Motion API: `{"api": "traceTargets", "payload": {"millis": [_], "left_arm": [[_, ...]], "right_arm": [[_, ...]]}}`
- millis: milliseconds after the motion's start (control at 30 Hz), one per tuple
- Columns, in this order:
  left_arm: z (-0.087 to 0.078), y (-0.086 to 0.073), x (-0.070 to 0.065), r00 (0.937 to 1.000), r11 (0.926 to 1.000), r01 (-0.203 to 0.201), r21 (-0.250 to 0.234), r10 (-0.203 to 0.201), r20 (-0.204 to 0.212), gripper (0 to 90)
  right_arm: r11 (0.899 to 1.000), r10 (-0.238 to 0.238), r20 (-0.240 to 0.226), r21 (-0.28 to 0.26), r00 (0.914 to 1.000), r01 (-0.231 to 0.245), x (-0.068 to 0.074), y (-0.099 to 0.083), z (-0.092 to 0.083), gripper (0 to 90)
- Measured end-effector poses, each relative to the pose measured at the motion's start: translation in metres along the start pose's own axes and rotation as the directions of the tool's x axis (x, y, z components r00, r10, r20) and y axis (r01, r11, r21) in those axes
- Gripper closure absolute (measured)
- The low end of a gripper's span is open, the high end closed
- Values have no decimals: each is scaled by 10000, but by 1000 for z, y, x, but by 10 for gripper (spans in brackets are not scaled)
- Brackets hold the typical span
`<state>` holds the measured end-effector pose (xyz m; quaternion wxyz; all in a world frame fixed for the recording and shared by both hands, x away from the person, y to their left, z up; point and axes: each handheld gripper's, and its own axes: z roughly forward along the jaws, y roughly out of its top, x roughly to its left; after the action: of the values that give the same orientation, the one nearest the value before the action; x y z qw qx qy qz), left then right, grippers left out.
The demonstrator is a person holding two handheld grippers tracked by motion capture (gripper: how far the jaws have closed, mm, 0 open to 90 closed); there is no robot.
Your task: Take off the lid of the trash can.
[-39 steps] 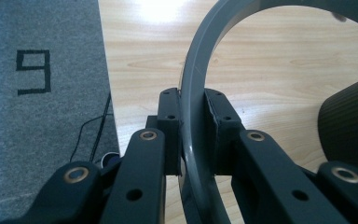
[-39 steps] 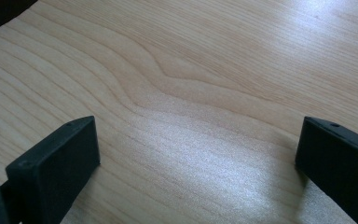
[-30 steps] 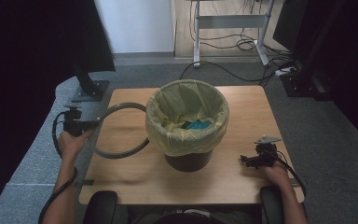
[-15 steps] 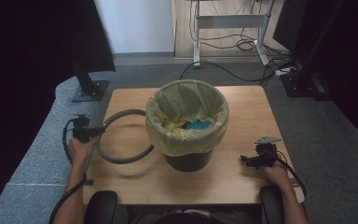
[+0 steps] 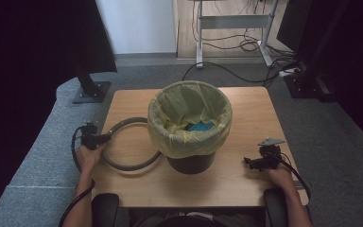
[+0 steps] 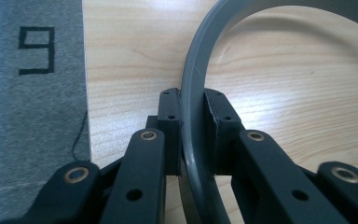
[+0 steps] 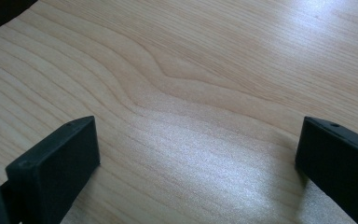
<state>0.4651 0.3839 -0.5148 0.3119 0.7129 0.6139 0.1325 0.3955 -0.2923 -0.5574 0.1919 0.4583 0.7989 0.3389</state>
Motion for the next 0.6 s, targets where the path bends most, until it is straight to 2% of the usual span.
{"api": "traceTargets", "payload": {"millis": [267,333,467,500,600], "left_arm": [[12,-9,-5,9997,9997,-170,188,173,-181,778],[12,-10,-6,9995,9997,-225,106,228,-228,775],[12,-11,-9,9973,9984,-552,86,555,-473,753],[12,-12,-9,9971,9981,-609,29,610,-453,739],[13,-15,-9,9972,9971,-718,-242,713,-246,612]], "right_arm": [[10000,10,-3,4,10000,-10,0,0,0,0],[10000,14,-3,6,10000,-14,0,0,0,0],[10000,12,-2,4,10000,-12,0,0,0,0],[10000,11,-2,3,10000,-11,0,0,0,0],[10000,9,0,1,10000,-9,0,0,0,0]]}}
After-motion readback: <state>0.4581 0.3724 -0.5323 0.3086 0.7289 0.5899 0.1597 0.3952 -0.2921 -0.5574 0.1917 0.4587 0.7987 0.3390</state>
